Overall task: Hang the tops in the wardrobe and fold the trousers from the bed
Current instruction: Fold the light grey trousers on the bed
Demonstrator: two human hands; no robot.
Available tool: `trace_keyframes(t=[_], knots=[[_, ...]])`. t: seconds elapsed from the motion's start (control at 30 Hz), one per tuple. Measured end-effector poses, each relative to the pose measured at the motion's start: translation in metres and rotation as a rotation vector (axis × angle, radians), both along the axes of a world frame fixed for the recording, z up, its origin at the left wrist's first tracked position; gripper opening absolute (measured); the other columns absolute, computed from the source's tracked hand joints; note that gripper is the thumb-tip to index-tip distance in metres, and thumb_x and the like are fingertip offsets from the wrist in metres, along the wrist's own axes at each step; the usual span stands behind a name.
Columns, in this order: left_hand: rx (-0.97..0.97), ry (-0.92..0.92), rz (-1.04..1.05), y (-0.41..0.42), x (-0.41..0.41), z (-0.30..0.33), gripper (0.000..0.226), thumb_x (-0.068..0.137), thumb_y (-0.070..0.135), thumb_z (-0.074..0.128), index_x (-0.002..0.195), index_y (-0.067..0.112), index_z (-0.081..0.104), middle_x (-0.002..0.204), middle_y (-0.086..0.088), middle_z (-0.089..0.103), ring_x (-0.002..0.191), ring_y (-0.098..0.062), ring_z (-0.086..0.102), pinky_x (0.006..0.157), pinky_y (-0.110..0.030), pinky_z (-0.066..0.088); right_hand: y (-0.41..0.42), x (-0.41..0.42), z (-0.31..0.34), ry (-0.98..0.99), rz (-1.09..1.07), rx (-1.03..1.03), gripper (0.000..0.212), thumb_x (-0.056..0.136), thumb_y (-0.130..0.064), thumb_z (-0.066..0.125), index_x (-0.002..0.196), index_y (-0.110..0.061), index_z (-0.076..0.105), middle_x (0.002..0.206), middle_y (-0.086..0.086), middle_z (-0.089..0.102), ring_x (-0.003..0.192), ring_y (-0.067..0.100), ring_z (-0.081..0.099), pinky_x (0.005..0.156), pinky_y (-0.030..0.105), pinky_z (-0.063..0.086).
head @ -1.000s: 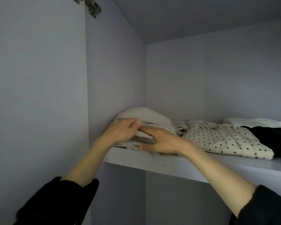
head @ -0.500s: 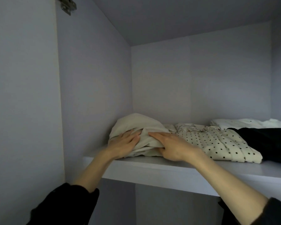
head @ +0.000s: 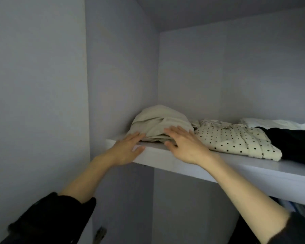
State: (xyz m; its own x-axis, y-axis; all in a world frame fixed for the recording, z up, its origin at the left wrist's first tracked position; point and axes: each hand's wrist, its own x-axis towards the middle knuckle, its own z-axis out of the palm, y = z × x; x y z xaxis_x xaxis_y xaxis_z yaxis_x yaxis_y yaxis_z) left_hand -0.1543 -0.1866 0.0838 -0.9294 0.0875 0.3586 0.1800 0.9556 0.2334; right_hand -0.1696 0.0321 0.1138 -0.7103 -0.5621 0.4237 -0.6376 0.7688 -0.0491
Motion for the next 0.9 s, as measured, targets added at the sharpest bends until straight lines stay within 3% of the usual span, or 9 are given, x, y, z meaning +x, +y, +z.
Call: trace_keyframes(t=[0.13,0.3,0.43,0.53,0.7,0.9], knots=[[0.144,0.165,0.058,-0.008,0.081,-0.014,0.050,0.098,0.022,0.044,0.145,0.016,0.029,0.151,-0.006,0.031,0.138,-0.018,0.029,0.106,-0.016,0.017,-0.030,0.042,-0.015,0.018,0.157,-0.108,0.051,0.100,-0.034,0.037,0.148,-0.024,0.024,0.156,0.001,0.021,0.143,0.020,0.019,0.115,0.036,0.019],[0.304,0.214,0.240,-0.032,0.180,-0.042,0.041,0.098,0.021,0.045,0.139,0.018,0.041,0.140,-0.001,0.045,0.130,-0.016,0.040,0.099,-0.015,0.026,-0.078,0.101,-0.053,-0.034,0.316,-0.175,0.045,0.098,-0.039,0.039,0.141,-0.024,0.039,0.145,-0.003,0.042,0.131,0.020,0.040,0.101,0.035,0.036],[0.493,0.224,0.332,-0.050,0.281,-0.073,0.030,0.095,0.017,0.051,0.123,0.027,0.053,0.118,0.008,0.058,0.115,-0.008,0.053,0.099,-0.026,0.042,-0.122,0.171,-0.088,-0.208,0.516,-0.182,0.038,0.096,-0.037,0.045,0.132,-0.027,0.051,0.130,-0.007,0.057,0.120,0.017,0.052,0.094,0.030,0.041],[0.595,0.305,0.446,-0.060,0.378,-0.096,0.026,0.094,0.014,0.053,0.111,0.034,0.056,0.109,0.009,0.064,0.102,0.001,0.059,0.088,-0.013,0.045,-0.157,0.244,-0.111,-0.326,0.689,-0.188,0.034,0.095,-0.034,0.049,0.127,-0.025,0.056,0.117,-0.008,0.065,0.108,0.014,0.059,0.092,0.028,0.043],[0.659,0.343,0.694,-0.064,0.537,-0.132,0.027,0.094,0.018,0.053,0.107,0.042,0.056,0.109,0.012,0.065,0.100,0.000,0.060,0.081,-0.010,0.045,-0.201,0.377,-0.146,-0.524,0.925,-0.164,0.030,0.095,-0.033,0.050,0.123,-0.026,0.059,0.094,-0.016,0.058,0.085,0.005,0.058,0.086,0.027,0.047],[0.679,0.355,1.069,-0.051,0.713,-0.166,0.026,0.095,0.015,0.052,0.119,0.024,0.057,0.112,0.003,0.065,0.102,-0.010,0.060,0.086,-0.014,0.046,-0.241,0.538,-0.176,-0.672,1.187,-0.083,0.030,0.095,-0.028,0.051,0.123,-0.021,0.059,0.094,-0.011,0.059,0.082,0.006,0.057,0.086,0.027,0.047]])
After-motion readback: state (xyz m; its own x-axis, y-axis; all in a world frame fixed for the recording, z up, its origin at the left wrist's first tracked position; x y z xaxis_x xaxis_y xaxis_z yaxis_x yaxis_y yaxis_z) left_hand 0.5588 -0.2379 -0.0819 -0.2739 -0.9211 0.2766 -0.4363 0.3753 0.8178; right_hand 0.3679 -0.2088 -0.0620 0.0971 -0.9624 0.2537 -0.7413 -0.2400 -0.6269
